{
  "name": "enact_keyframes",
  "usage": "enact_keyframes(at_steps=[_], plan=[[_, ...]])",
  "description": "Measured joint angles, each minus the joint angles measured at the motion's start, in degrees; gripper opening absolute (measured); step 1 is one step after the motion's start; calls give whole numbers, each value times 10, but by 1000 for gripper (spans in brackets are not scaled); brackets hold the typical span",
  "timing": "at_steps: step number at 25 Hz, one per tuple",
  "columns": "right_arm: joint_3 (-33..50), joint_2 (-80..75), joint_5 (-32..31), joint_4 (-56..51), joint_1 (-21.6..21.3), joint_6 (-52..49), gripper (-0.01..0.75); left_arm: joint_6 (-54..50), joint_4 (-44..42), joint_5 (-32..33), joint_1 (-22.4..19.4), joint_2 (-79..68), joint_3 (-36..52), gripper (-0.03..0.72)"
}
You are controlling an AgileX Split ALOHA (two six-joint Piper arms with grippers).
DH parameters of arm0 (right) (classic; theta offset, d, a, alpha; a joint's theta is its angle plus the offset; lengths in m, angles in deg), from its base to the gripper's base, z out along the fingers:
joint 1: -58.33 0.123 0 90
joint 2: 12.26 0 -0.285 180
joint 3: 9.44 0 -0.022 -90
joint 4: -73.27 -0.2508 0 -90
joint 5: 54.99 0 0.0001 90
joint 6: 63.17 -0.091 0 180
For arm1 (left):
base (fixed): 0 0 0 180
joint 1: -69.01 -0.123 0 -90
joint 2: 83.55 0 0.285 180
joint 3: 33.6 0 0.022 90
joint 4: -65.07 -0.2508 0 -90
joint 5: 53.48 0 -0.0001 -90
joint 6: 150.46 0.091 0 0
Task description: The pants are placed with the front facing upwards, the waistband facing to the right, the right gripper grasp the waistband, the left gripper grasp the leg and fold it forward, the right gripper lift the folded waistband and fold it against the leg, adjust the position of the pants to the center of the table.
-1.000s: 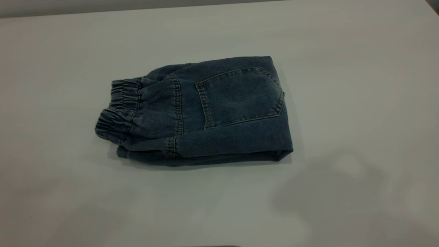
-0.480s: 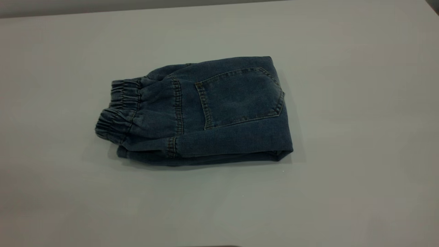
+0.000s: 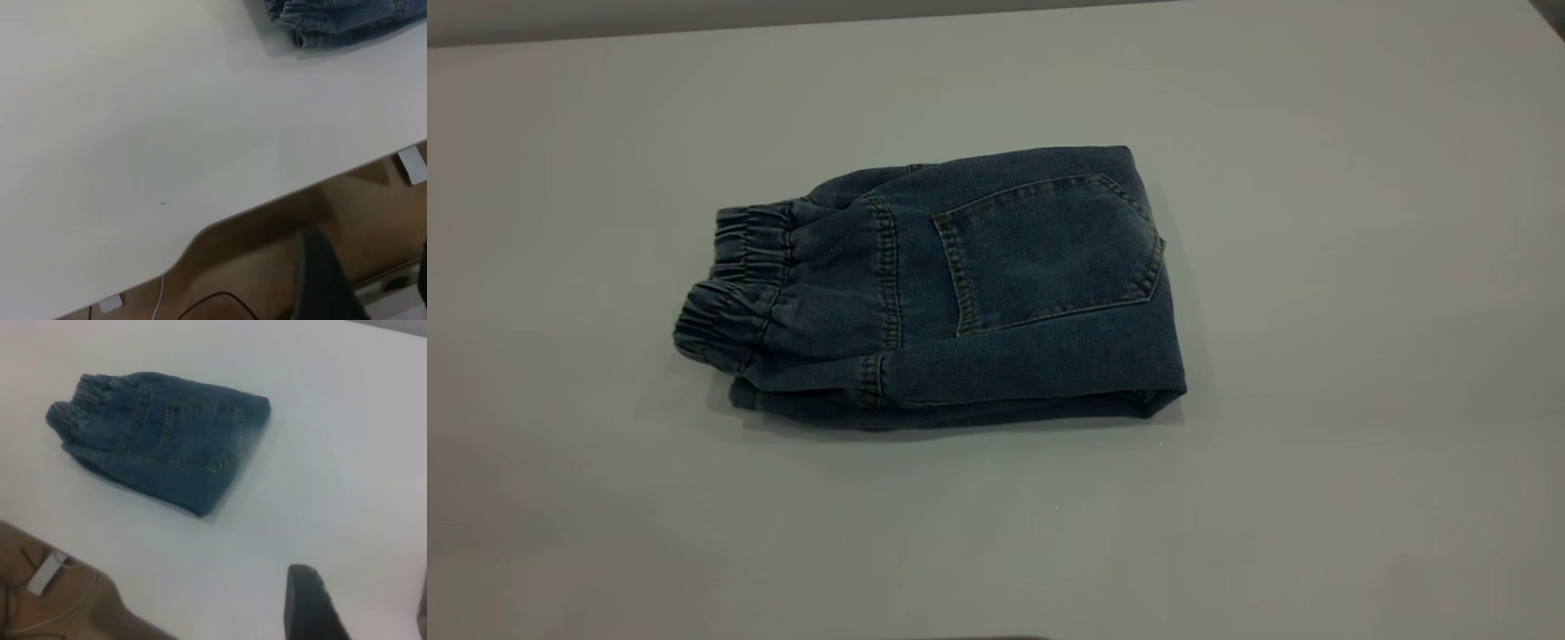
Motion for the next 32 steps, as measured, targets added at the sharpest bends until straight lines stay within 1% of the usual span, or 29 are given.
enact_keyframes(at_steps=[3,11,21,24,27,30,32], plan=[[41,16,2,-29,0,3,323,0,0,0,0,0,0,317],[56,16,3,-104,0,119,323,0,0,0,0,0,0,317],[58,16,3,-121,0,127,323,0,0,0,-5,4,0,317],[58,16,3,-121,0,127,323,0,0,0,-49,15,0,317],[58,16,3,-121,0,127,323,0,0,0,-106,34,0,317],[58,16,3,-121,0,127,323,0,0,1,-135,63,0,317],[58,16,3,-121,-3,127,323,0,0,1,-144,86,0,316]])
